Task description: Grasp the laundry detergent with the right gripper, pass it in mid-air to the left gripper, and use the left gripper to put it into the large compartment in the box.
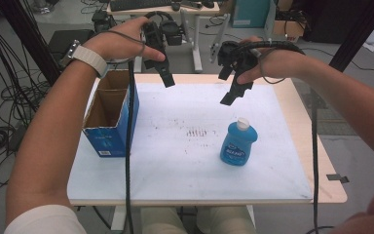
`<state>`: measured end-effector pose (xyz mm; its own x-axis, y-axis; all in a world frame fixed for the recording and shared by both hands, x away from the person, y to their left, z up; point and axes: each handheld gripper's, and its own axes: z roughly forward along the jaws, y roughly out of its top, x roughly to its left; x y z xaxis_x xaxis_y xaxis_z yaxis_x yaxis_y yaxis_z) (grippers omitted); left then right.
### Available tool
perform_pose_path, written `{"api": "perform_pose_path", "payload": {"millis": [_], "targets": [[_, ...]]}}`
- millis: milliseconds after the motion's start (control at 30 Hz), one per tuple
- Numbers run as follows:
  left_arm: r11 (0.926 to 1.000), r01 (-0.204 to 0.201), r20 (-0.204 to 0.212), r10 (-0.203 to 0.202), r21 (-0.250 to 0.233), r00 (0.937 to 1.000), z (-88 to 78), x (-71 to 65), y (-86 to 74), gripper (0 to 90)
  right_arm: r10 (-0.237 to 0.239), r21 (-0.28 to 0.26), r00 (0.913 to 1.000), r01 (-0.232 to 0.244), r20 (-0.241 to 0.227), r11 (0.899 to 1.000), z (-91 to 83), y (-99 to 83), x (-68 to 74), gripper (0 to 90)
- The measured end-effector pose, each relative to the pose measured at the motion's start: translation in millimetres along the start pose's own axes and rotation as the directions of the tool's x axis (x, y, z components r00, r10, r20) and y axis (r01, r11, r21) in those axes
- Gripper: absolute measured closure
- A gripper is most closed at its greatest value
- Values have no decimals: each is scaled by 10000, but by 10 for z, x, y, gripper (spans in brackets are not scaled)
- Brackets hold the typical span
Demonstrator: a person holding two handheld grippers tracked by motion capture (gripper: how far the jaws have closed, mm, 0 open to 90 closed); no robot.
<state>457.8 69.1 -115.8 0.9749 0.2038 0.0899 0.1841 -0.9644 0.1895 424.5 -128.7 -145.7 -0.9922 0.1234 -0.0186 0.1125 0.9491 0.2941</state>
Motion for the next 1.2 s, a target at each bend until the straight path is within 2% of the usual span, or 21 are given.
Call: {"api": "perform_pose_path", "payload": {"millis": [33,100,167,200,233,333,367,533,567,600,700,767,800,833,933,1000,1033,1100,1200], "targets": [[9997,-36,-27,37,260,10000,-23,-3,8,93,-17,-23,10000,17,26,10000,-5,4,6,88],[9996,-57,-24,58,276,10000,-22,-4,9,93,-78,-70,9999,78,71,9999,-9,5,9,87],[9999,-79,-12,79,118,10000,-12,-6,8,92,-91,-102,9999,92,85,9999,-14,4,11,82],[9999,-25,-51,26,120,10000,-16,-10,10,92,-229,-72,9996,230,141,9997,-18,0,4,82],[9999,-56,-62,57,146,10000,-17,-8,11,92,-43,-113,9999,44,97,9999,-20,2,20,82],[9997,-92,-56,93,208,9999,-20,-8,16,92,-133,-119,9998,135,172,9998,-30,-4,30,81],[10000,-49,-46,49,-27,10000,-3,-9,7,92,-143,-135,9997,146,185,9998,-35,-6,33,79],[10000,4,-25,-4,-17,10000,-6,-19,9,92,-264,-210,9992,270,284,9994,-58,-30,32,77],[9997,-27,-32,27,260,10000,-30,-22,22,92,-322,-208,9990,328,298,9992,-65,-35,29,75],[10000,37,-62,-37,-33,10000,-13,-35,14,92,-262,-275,9992,271,310,9993,-82,-47,39,71],[9999,32,-63,-31,100,10000,-26,-44,22,92,-199,-280,9992,209,353,9994,-98,-58,52,67],[10000,42,-82,-42,-21,10000,-21,-51,21,92,-198,-286,9991,209,386,9994,-112,-72,63,67],[9998,56,-76,-55,191,10000,-42,-57,30,92,-225,-257,9989,236,417,9994,-127,-88,72,65],[9998,56,-76,-55,191,10000,-42,-57,30,91,-225,-257,9989,236,417,9994,-127,-88,72,65],[10000,77,-101,-78,-56,9999,-26,-64,21,91,-136,-287,9989,149,459,9995,-169,-128,86,64],[9999,85,-93,-86,-61,9999,-28,-66,21,91,-131,-351,9986,149,504,9993,-186,-149,86,63],[9998,70,-82,-68,169,9999,-50,-66,28,91,-131,-351,9986,149,504,9993,-186,-149,86,63],[9999,126,-105,-127,-69,9999,-35,-71,15,91,-66,-422,9984,90,562,9991,-210,-189,90,62],[9999,131,-114,-131,-74,9998,-38,-73,12,91,-137,-261,9981,153,609,9995,-238,-214,88,61]]}}
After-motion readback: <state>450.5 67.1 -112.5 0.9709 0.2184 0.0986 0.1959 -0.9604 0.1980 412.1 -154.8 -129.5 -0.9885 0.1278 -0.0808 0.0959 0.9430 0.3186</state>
